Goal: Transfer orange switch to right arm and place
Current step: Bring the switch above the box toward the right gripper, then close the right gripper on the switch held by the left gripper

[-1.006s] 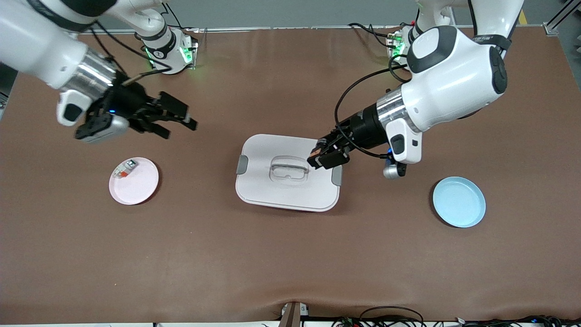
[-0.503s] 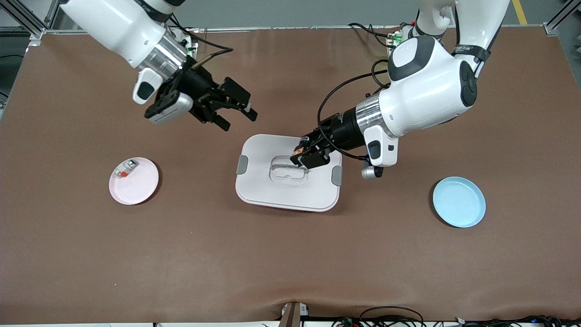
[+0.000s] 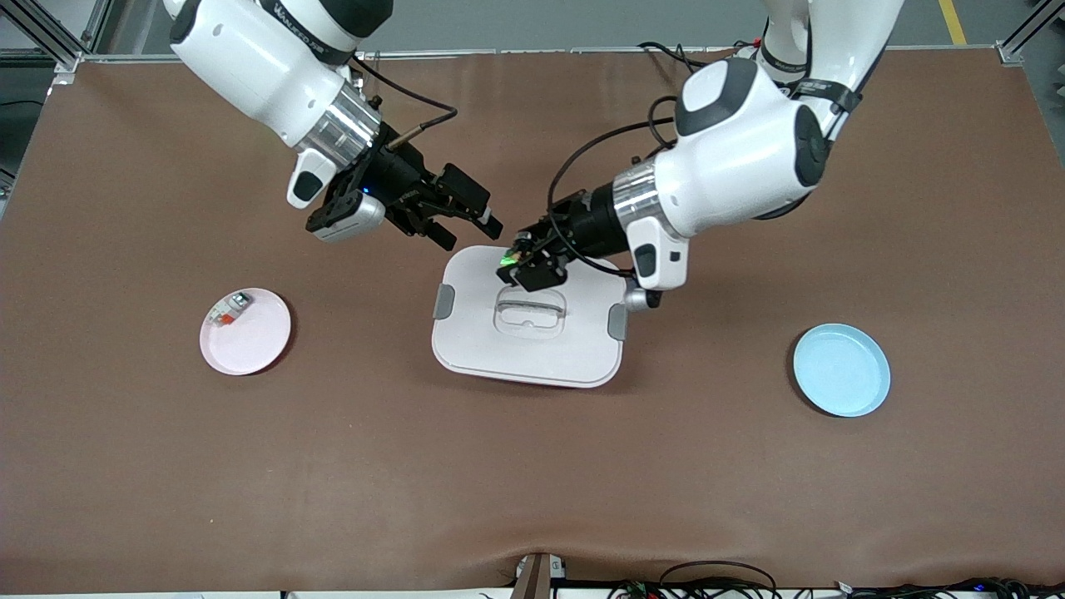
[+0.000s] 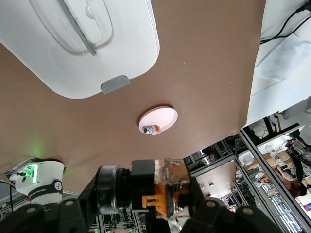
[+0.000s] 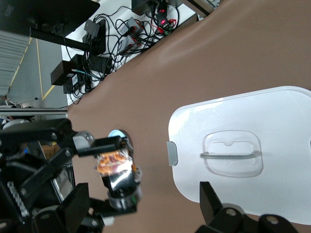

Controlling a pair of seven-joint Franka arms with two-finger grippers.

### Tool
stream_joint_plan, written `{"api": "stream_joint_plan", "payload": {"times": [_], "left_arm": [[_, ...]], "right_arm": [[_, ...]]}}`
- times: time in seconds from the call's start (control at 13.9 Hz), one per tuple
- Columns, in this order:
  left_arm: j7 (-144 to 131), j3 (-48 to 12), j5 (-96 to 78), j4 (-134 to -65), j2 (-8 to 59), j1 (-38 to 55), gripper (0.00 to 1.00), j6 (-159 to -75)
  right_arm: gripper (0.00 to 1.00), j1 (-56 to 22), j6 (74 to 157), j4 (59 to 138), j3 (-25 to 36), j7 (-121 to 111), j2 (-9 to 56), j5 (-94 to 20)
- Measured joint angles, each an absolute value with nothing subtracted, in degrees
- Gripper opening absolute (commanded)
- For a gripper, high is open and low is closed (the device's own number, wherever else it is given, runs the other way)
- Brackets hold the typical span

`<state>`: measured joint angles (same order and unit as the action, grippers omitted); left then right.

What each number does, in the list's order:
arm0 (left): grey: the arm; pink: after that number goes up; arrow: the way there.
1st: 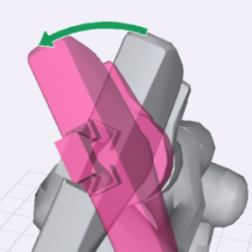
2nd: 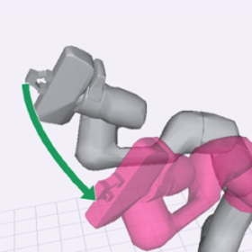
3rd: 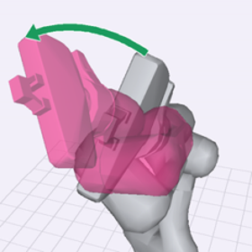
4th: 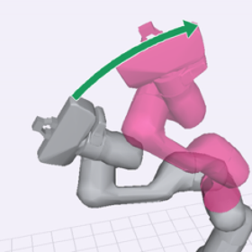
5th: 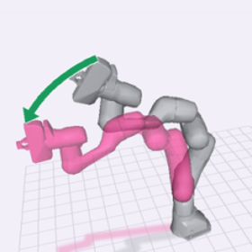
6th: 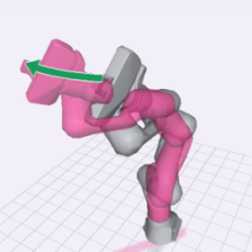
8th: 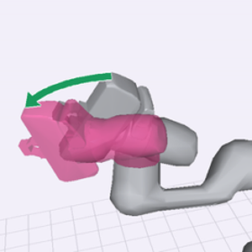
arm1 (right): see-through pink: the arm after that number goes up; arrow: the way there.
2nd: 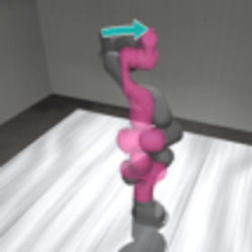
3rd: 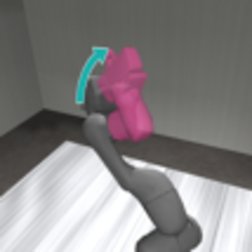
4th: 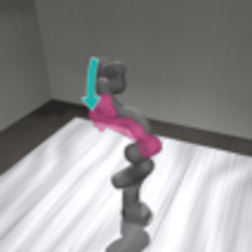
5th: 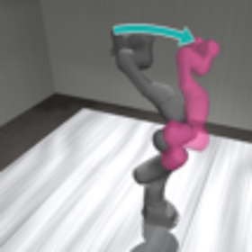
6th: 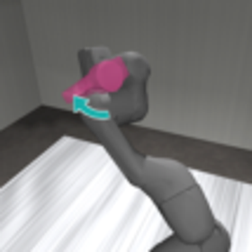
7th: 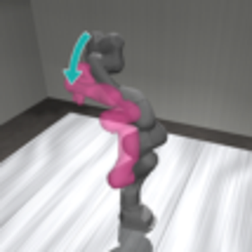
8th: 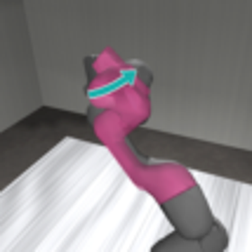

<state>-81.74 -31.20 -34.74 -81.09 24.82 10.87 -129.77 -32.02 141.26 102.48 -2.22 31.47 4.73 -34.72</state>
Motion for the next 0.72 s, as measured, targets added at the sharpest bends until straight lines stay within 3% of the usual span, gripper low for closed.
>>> {"api": "stream_joint_plan", "payload": {"times": [0.72], "left_arm": [[-81.86, -31.09, -34.74, -81.08, 25.25, 11.93, 0.0, -131.09]], "right_arm": [[1.0, -32.85, 141.33, 99.54, -2.11, 33.17, 8.87, -34.72]]}}
